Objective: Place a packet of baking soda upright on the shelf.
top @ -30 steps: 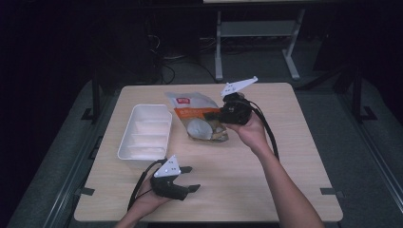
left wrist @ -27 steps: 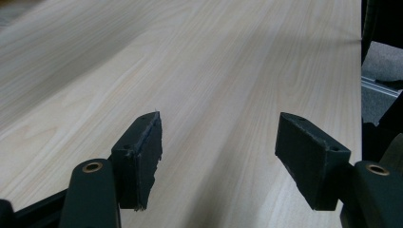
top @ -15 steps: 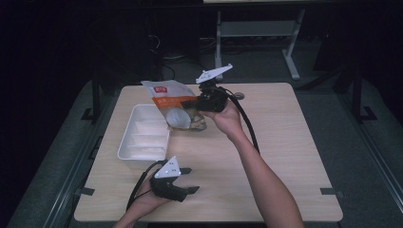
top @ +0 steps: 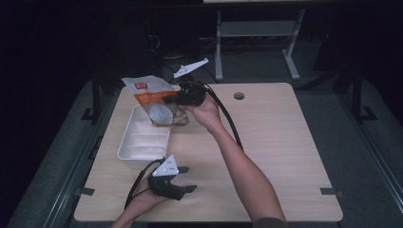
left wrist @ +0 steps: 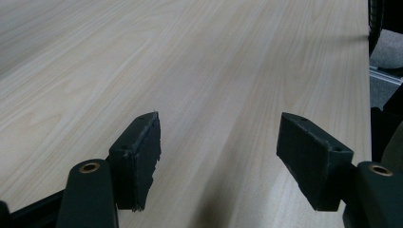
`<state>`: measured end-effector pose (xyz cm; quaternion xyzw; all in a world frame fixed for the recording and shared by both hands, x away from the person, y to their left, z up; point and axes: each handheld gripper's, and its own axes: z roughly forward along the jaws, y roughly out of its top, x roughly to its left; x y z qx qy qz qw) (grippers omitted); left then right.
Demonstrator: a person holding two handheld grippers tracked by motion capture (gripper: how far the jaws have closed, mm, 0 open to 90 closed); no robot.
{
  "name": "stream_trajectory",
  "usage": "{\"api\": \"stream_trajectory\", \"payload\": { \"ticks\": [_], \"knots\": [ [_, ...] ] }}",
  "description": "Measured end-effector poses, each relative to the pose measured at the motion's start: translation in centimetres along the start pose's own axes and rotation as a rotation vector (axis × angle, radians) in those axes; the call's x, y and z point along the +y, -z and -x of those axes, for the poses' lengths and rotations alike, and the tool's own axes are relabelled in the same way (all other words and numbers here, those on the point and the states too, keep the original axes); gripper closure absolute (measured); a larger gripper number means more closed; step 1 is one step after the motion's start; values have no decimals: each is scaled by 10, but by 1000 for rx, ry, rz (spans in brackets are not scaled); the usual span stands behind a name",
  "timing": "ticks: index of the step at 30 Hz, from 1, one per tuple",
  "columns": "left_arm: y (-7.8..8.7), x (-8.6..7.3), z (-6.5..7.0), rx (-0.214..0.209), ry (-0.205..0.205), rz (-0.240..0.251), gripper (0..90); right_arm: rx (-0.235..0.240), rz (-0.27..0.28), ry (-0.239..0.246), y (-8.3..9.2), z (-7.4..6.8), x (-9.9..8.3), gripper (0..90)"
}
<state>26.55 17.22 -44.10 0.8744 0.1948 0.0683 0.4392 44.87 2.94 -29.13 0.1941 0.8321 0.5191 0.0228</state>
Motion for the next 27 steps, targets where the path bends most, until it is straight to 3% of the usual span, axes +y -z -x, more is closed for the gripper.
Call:
{"api": "stream_trajectory", "payload": {
  "ticks": [10,18,27],
  "knots": [
    [-5,-2,1,-9,-17,-22,307,24,19,-9,-34,2,11,900],
    [-4,-3,1,-9,-16,-17,305,36,9,-23,-65,7,3,900],
    [-3,-3,1,2,-17,-14,304,57,9,-47,-90,9,-9,900]
  ]
}}
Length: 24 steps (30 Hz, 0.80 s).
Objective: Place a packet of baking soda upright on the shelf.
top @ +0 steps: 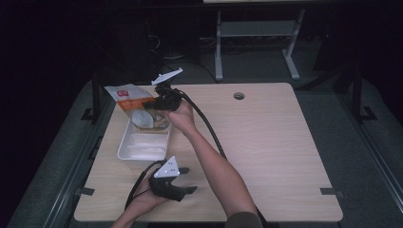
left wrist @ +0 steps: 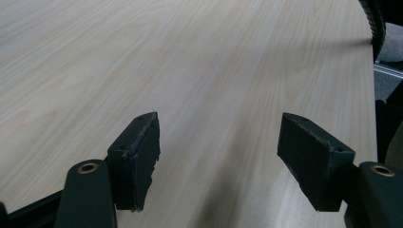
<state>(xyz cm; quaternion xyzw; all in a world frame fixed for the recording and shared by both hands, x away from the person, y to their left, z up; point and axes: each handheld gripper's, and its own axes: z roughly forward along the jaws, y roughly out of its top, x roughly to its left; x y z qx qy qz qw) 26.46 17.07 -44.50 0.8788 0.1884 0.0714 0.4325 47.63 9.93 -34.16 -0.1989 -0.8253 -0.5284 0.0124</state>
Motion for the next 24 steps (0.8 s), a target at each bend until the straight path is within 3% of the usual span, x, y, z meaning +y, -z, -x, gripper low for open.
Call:
{"api": "stream_trajectory", "payload": {
  "ticks": [14,24],
  "knots": [
    [3,0,-2,8,5,10,304,33,17,-53,-16,9,-22,900],
    [1,0,-1,3,3,1,304,41,50,-121,-18,20,-44,895]
  ]
}}
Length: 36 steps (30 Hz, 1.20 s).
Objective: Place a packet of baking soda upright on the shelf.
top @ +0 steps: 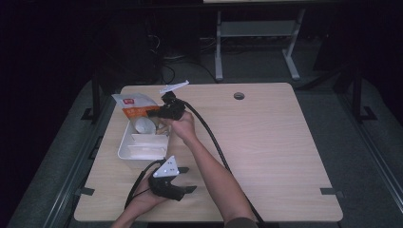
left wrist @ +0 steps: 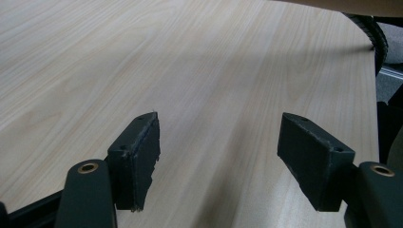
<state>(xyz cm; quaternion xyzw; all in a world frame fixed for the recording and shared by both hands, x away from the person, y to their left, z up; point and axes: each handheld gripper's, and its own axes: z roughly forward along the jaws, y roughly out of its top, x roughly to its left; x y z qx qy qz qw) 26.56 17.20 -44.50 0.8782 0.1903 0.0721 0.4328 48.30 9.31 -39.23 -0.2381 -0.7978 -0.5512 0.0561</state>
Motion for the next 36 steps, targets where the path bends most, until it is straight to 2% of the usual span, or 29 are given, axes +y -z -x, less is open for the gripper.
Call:
{"api": "stream_trajectory", "payload": {
  "ticks": [4,6,7,9,12,14,18,21,31,36],
  "knots": [
    [0,0,1,0,-2,-1,304,-6,-10,-12,-2,1,-3,873],
    [-1,0,1,-1,-1,-1,304,-2,-22,-8,2,1,-2,818],
    [-1,0,1,-1,-1,-1,304,-2,-22,-8,2,1,-2,818],
    [-1,0,2,-4,-2,-5,304,-35,-53,18,5,-1,-1,794],
    [-2,1,2,-5,-2,-6,304,-34,-86,22,10,0,-3,779],
    [-3,1,2,-5,-2,-5,304,-37,-122,25,12,1,-8,792],
    [-3,1,2,-7,1,-5,304,-37,-139,40,12,1,-13,842],
    [-2,1,3,-5,0,-1,304,-67,-172,72,10,-2,-15,881],
    [-3,1,3,-9,-6,-1,304,-78,-176,47,9,2,-21,893],
    [-3,1,3,-10,-6,-2,304,-94,-205,28,7,7,-30,896]
  ]
}}
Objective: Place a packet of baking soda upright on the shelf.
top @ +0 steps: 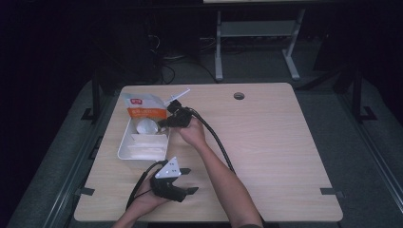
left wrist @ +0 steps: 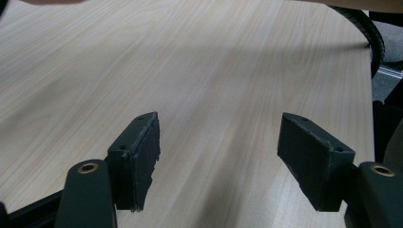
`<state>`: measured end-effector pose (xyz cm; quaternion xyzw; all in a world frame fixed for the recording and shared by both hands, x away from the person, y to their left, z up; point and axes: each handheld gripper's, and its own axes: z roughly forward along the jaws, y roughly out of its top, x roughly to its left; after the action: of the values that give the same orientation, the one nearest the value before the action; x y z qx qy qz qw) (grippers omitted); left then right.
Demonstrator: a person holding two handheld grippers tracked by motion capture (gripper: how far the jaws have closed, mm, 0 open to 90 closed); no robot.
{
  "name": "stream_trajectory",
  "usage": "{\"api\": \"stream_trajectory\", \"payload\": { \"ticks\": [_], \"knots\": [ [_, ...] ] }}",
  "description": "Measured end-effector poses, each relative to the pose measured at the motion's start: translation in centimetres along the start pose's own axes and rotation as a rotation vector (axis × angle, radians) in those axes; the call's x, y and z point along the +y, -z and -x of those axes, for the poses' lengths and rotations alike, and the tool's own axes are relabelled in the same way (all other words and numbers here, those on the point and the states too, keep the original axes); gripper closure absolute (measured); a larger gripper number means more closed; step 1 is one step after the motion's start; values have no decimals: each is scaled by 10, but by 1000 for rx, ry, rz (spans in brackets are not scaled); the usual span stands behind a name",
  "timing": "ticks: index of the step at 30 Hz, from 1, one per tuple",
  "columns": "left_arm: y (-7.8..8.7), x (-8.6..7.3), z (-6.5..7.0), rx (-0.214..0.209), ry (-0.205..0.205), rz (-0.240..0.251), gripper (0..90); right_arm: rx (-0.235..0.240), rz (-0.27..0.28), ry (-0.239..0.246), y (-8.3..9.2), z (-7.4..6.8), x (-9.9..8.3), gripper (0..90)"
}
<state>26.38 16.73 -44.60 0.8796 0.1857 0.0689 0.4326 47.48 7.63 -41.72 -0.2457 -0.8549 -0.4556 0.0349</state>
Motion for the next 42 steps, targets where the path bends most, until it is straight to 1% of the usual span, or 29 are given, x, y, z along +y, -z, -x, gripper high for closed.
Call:
{"api": "stream_trajectory", "payload": {
  "ticks": [1,4,8,11,12,13,18,23,28,31,35,42],
  "knots": [
    [0,0,0,0,-1,0,304,-5,-6,-5,-1,1,-4,896],
    [-1,0,0,-2,1,-4,304,-17,-15,-2,-4,2,-8,896],
    [-2,0,1,-4,-3,-8,304,-8,-19,-16,-4,4,-8,891],
    [-2,0,1,-3,-1,-9,304,-6,-16,-15,-2,4,-7,841],
    [-3,0,0,-4,-2,-9,304,-6,-16,-15,-2,4,-7,841],
    [-3,0,0,-4,-2,-10,304,-13,-17,-11,-1,3,-6,813],
    [-3,0,0,-4,-2,-8,304,2,10,-17,6,4,-7,787],
    [-3,0,0,0,-1,-8,304,7,14,-27,12,6,-8,753],
    [-3,0,-1,1,3,-8,303,16,17,-21,17,5,-8,721],
    [-3,0,-2,4,5,-8,301,23,26,-16,25,5,-9,700],
    [-4,0,-2,6,8,-8,297,25,31,-22,34,5,-11,673],
    [-3,0,-3,11,11,-8,291,29,46,-27,45,8,-16,626]
  ]
}}
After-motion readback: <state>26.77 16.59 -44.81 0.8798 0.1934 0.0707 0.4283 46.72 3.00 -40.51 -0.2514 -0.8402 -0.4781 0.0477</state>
